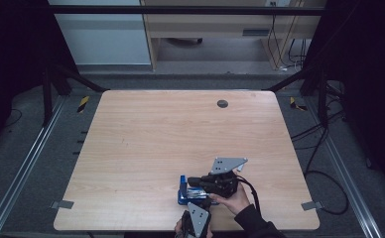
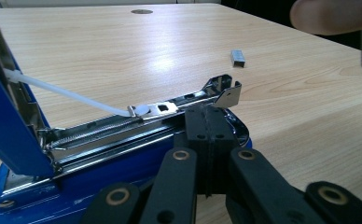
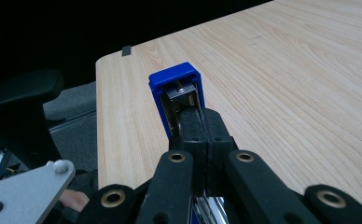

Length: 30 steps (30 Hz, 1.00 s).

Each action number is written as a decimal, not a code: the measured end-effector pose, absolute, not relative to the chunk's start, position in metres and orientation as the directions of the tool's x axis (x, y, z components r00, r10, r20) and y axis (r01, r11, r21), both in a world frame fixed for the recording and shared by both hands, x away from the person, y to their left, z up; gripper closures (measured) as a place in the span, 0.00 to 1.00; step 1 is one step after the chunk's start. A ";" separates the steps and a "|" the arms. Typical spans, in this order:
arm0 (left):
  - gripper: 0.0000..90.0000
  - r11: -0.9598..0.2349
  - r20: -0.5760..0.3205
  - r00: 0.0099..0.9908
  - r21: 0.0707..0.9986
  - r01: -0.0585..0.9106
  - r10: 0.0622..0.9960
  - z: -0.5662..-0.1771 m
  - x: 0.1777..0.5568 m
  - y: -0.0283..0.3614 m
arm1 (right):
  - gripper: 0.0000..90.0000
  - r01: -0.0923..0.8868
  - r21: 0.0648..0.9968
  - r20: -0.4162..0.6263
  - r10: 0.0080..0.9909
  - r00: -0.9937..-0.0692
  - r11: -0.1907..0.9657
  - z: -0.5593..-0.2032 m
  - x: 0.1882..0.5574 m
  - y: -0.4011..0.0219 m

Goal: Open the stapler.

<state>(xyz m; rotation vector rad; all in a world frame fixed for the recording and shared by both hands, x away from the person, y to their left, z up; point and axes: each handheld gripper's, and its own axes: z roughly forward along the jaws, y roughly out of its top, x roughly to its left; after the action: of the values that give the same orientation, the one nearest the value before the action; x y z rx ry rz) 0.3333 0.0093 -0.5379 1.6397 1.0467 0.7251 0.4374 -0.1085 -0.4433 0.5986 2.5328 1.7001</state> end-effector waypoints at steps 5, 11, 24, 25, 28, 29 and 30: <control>1.00 -0.107 -0.031 0.442 0.953 0.284 0.897 -0.538 0.333 0.009 | 1.00 0.286 0.898 0.180 0.311 -0.933 0.336 -0.443 0.440 -0.102; 1.00 -0.106 -0.032 0.441 0.953 0.284 0.897 -0.538 0.333 0.009 | 1.00 0.280 0.894 0.179 0.293 -0.939 0.350 -0.443 0.443 -0.093; 1.00 -0.103 -0.031 0.438 0.955 0.279 0.899 -0.539 0.333 0.009 | 1.00 0.285 0.887 0.195 0.264 -0.945 0.364 -0.446 0.447 -0.074; 1.00 -0.103 -0.031 0.438 0.955 0.279 0.898 -0.539 0.333 0.009 | 1.00 0.287 0.886 0.198 0.263 -0.944 0.364 -0.446 0.447 -0.072; 1.00 -0.102 -0.033 0.438 0.955 0.280 0.898 -0.539 0.333 0.009 | 1.00 0.285 0.885 0.198 0.256 -0.946 0.369 -0.448 0.446 -0.067; 1.00 -0.101 -0.033 0.438 0.955 0.280 0.898 -0.539 0.333 0.009 | 1.00 0.284 0.884 0.197 0.256 -0.946 0.371 -0.449 0.446 -0.066; 1.00 -0.101 -0.034 0.439 0.955 0.280 0.898 -0.539 0.333 0.009 | 1.00 0.287 0.883 0.200 0.255 -0.946 0.373 -0.449 0.447 -0.065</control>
<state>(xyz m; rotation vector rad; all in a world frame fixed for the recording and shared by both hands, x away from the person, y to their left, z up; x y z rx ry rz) 0.3331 0.0093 -0.5388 1.6307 1.0461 0.7282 0.4465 -0.0645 -0.4487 0.5185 2.6271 1.6985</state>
